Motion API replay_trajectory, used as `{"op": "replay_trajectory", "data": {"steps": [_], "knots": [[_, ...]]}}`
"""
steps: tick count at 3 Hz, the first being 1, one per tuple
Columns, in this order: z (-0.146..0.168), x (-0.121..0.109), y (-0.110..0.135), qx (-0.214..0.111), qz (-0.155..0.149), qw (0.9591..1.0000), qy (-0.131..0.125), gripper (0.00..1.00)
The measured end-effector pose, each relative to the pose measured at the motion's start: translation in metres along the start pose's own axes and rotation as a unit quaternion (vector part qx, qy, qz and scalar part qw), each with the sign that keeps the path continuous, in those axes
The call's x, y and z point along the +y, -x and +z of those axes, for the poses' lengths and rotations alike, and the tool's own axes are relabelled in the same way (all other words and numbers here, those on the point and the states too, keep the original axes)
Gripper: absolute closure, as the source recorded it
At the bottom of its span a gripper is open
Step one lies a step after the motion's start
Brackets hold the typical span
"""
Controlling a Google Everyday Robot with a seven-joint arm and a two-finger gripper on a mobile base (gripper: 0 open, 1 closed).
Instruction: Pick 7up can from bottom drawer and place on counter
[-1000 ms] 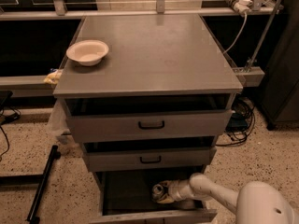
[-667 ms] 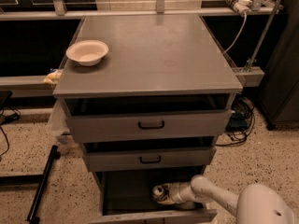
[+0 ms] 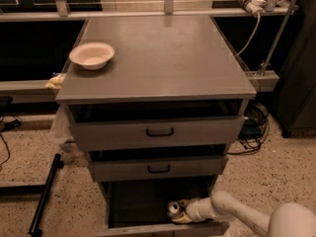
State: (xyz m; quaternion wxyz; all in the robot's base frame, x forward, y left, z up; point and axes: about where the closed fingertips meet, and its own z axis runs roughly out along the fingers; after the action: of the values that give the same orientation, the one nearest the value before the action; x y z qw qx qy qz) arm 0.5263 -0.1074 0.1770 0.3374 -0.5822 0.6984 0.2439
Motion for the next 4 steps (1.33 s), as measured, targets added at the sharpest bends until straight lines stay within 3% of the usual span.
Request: {"op": "replay_trajectory", "data": {"steps": [1,2,3,4], "knots": [[-0.048,0.000,0.019,0.011,-0.010,0.9999,-0.003,1.00],[-0.048,0.000,0.019,0.011,-0.010,0.9999,-0.003,1.00],[-0.064,-0.004,0.036,0.012,-0.010,0.9999,-0.001,1.00],[-0.096,-0.011,0.074,0.012,-0.011,0.9999,-0.003,1.00]]}}
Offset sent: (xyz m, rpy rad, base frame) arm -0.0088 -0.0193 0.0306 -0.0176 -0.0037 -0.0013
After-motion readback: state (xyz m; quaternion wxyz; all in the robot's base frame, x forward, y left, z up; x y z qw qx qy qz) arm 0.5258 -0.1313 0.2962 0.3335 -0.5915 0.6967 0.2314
